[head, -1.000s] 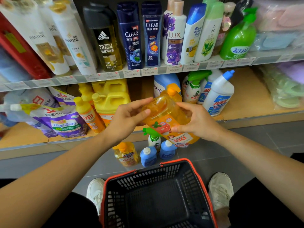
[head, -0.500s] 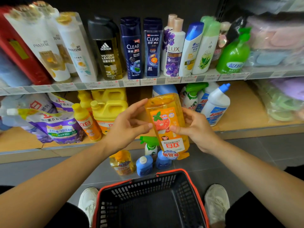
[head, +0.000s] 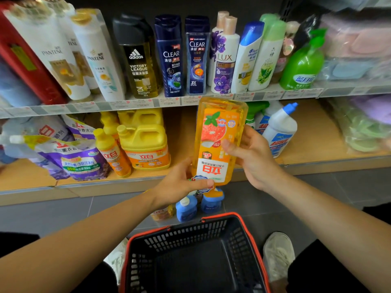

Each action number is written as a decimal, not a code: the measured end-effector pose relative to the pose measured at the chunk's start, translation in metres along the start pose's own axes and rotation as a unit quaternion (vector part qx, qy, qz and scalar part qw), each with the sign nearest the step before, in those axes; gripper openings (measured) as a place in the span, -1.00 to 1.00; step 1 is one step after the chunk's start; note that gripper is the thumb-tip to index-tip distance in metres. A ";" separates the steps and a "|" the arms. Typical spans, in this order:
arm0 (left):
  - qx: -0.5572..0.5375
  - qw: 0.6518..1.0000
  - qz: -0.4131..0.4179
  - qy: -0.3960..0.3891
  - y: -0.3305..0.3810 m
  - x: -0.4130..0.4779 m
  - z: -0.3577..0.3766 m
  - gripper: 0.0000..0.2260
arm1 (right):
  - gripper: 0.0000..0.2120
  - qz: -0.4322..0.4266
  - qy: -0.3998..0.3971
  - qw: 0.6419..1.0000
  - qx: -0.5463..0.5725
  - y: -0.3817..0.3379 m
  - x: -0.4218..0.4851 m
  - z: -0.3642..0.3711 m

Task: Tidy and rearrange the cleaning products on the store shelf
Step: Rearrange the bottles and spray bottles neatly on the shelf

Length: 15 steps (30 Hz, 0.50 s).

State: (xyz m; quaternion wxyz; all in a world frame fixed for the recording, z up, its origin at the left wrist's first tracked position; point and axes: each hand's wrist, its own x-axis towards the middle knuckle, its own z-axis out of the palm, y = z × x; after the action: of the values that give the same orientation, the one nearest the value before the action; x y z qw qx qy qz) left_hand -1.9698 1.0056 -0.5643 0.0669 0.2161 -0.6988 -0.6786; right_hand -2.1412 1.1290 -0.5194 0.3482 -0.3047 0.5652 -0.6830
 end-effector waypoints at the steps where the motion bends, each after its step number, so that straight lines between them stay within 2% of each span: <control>1: -0.025 1.000 -0.001 0.005 -0.001 0.000 0.001 -0.49 | -0.43 0.001 -0.004 1.000 0.001 -0.001 0.001 0.000; 4: -0.079 0.997 0.002 0.013 -0.002 -0.003 0.005 -0.47 | -0.37 -0.007 -0.035 0.999 -0.013 -0.006 0.006 -0.003; 9: -0.053 0.996 0.026 0.065 -0.003 -0.007 -0.009 -0.40 | -0.19 -0.033 -0.049 0.998 0.009 -0.027 0.020 -0.021; 13: -0.026 0.993 0.048 0.101 0.005 -0.010 -0.020 -0.38 | -0.13 0.009 -0.050 0.997 -0.059 -0.039 0.025 -0.039; 15: 0.003 0.991 0.056 0.125 0.012 -0.010 -0.026 -0.38 | -0.16 0.035 -0.040 0.996 -0.078 -0.040 0.027 -0.044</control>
State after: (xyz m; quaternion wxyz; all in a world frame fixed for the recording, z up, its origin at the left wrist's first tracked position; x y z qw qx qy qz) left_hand -1.9532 0.9852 -0.5491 0.1910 0.2601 -0.6979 -0.6394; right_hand -2.1972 1.1365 -0.4872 0.3693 -0.3381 0.6126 -0.6115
